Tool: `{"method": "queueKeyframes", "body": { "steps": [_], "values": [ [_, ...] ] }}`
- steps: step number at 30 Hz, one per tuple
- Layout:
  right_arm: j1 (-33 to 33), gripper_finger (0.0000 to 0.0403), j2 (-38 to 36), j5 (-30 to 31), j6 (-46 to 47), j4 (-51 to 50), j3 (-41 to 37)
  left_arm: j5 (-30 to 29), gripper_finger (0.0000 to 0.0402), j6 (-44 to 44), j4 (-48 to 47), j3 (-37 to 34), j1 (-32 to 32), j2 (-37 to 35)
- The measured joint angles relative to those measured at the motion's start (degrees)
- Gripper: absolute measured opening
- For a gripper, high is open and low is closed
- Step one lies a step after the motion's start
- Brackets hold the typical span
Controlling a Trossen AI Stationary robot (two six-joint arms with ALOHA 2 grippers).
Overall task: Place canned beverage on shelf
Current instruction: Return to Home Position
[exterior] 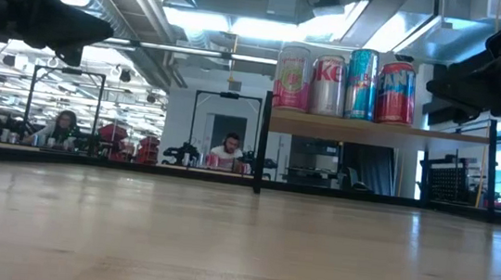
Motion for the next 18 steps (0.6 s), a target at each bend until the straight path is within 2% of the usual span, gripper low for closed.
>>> {"method": "queueKeyframes", "body": {
  "steps": [18],
  "values": [
    [0.0,0.0001,0.0,0.0,0.0,0.1,0.0,-1.1,0.0048,0.0,0.3,0.0,0.0,0.0]
  ]
}}
